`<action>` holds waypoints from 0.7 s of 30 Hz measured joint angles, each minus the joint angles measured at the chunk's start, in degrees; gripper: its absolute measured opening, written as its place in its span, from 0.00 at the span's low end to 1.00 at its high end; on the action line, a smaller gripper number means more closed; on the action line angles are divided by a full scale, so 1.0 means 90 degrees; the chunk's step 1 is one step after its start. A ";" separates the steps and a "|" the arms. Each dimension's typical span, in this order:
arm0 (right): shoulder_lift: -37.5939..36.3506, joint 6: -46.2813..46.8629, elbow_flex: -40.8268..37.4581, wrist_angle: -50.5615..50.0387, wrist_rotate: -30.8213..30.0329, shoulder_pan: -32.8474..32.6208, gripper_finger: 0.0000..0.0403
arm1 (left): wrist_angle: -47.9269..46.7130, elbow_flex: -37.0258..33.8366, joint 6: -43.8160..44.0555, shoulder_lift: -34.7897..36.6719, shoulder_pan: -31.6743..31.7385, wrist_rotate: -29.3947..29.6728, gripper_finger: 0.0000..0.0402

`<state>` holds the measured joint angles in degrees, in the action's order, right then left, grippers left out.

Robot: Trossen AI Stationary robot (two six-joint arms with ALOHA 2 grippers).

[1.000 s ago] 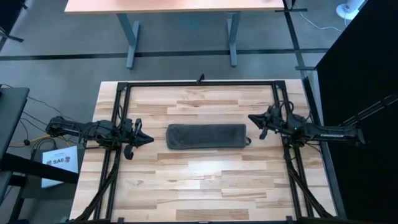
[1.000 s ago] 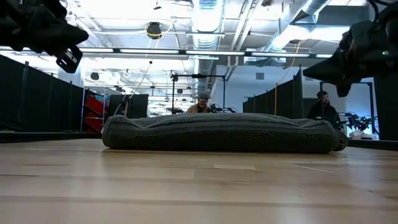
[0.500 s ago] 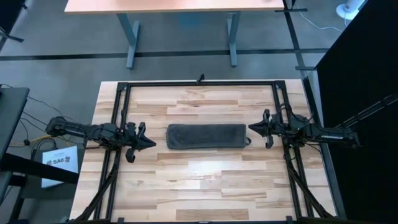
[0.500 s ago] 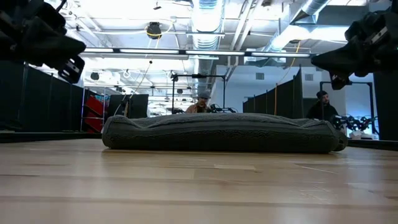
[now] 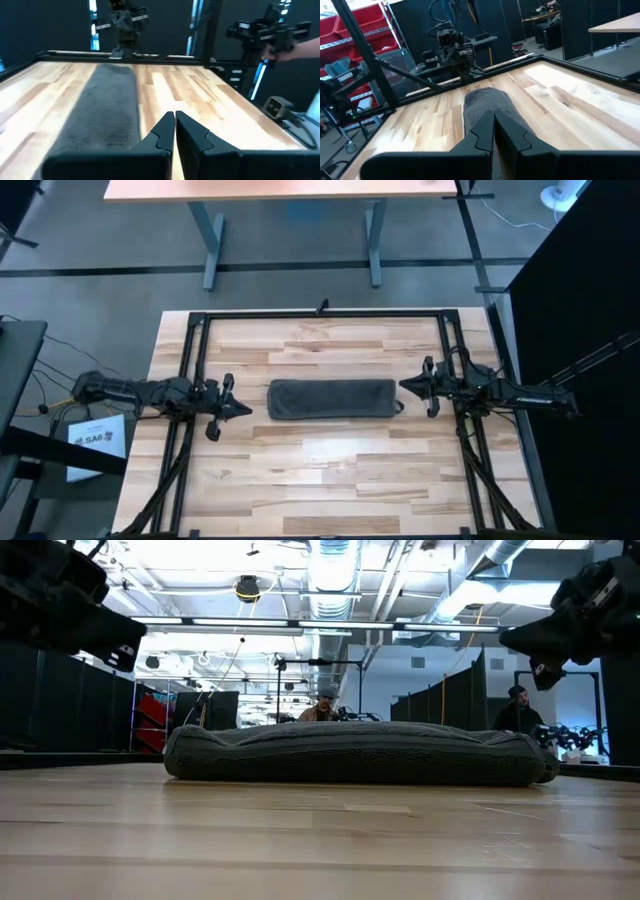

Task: Roll towel
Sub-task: Return to Home Position

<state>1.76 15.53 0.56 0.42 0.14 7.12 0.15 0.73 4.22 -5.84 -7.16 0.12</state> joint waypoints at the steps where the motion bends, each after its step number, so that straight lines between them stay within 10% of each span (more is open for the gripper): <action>1: 0.0000 0.0151 0.0000 0.0017 0.0003 0.0020 0.00 | -0.0001 0.0000 -0.0011 -0.0026 0.0083 0.0000 0.00; 21: 0.0000 -0.0893 0.0000 0.0076 0.0512 -0.0127 0.00 | -0.0011 -0.0012 0.0066 -0.0025 0.0687 -0.0005 0.00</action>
<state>1.76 7.49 0.56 1.10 4.75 5.98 0.05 0.62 4.81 -6.07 -0.97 0.08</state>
